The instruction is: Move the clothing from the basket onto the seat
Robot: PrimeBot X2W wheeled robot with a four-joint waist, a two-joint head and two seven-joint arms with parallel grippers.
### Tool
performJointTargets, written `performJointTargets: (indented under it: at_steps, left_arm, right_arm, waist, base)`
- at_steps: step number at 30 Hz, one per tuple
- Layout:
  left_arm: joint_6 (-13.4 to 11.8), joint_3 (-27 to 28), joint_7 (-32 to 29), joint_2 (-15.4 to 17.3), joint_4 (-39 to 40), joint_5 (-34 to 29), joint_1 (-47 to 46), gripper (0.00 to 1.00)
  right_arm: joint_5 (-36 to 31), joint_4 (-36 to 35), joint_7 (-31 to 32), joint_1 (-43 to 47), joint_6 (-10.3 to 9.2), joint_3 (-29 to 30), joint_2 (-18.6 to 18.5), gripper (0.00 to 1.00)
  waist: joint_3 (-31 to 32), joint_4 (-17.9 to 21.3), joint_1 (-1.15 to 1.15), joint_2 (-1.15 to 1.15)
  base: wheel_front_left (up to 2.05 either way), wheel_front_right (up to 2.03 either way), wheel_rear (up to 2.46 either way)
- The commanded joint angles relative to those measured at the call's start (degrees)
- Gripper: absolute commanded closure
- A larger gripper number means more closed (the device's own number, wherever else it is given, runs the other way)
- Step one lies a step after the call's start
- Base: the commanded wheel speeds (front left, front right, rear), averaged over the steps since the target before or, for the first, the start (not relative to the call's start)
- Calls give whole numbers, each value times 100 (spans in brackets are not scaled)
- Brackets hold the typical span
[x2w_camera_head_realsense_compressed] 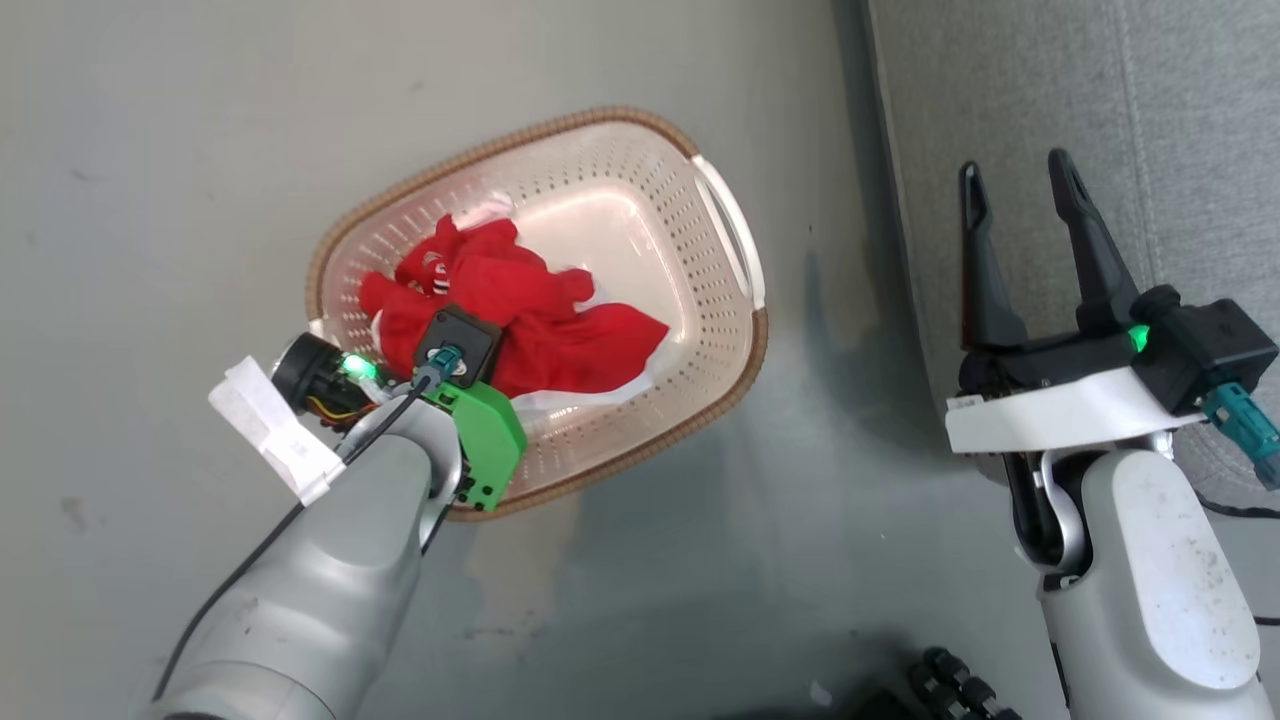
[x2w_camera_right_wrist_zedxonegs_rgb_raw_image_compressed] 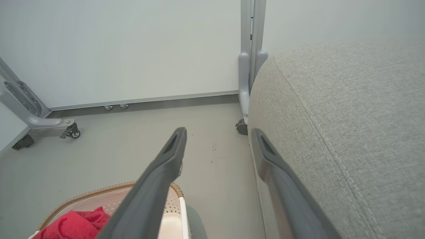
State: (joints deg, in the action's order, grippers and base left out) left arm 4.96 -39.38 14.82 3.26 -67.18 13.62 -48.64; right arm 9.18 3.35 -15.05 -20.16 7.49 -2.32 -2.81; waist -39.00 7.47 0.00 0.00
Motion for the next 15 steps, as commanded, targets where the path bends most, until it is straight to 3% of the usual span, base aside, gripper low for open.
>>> performJointTargets:
  at_steps: [1,15]
  left_arm:
    - [-26,59,43,1,204,61,127,100]
    - [-245,758,40,225,2788,343,1386,100]
  right_arm:
    - [-47,25,-19,117,0,34,-16,0]
    - [-169,153,-19,695,0,145,-16,0]
  waist:
    - [521,-211,0,0]
    - [1653,-321,0,0]
  base:
    - [0,0,0]
    - [0,0,0]
